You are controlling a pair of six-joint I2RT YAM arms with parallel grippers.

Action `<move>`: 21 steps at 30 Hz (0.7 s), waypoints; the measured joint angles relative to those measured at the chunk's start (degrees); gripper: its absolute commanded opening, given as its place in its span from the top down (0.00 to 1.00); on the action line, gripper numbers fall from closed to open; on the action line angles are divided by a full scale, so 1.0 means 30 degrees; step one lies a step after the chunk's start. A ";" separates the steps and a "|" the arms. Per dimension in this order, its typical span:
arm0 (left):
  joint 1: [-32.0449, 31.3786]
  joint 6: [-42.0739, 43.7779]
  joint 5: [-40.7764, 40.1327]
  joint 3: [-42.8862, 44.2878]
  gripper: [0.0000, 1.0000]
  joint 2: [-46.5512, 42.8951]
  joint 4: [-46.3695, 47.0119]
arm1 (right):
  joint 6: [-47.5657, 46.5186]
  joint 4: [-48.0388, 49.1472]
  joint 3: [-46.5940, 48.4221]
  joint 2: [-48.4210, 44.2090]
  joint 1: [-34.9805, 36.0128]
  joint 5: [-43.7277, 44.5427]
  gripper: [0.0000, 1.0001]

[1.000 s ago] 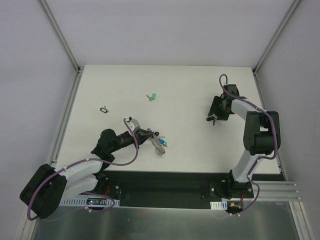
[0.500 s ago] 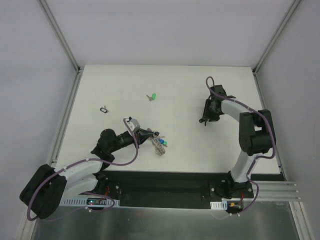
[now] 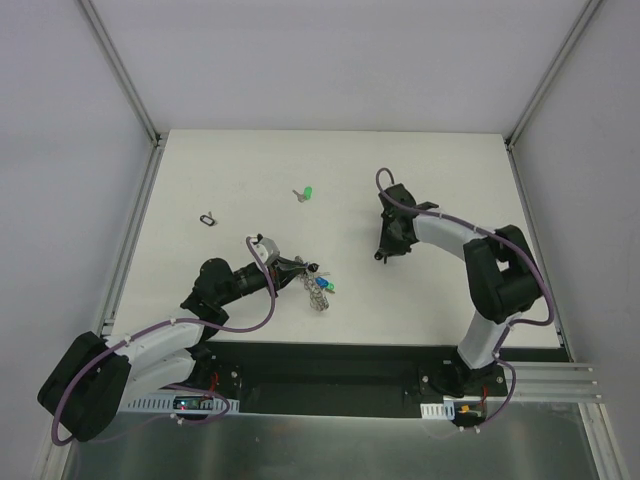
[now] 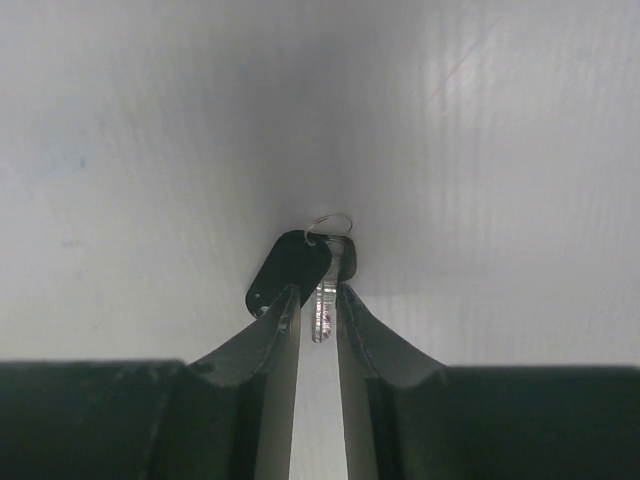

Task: Put the keys on the keyring

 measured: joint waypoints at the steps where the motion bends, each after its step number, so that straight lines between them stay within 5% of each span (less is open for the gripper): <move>1: 0.0000 0.0000 -0.0007 0.0000 1.00 -0.0007 -0.0015 | 0.0284 0.0000 -0.0306 -0.0277 0.0313 0.0007 0.74; 8: -0.0007 0.0007 -0.0182 0.0000 1.00 -0.0036 -0.0117 | 0.1231 0.0087 -0.1785 -0.1982 0.2958 -0.1698 0.50; 21: -0.0007 0.0066 -0.0364 0.0000 1.00 -0.0036 -0.0146 | -0.7701 0.0277 -0.1064 -0.3133 -0.0692 -0.6353 0.54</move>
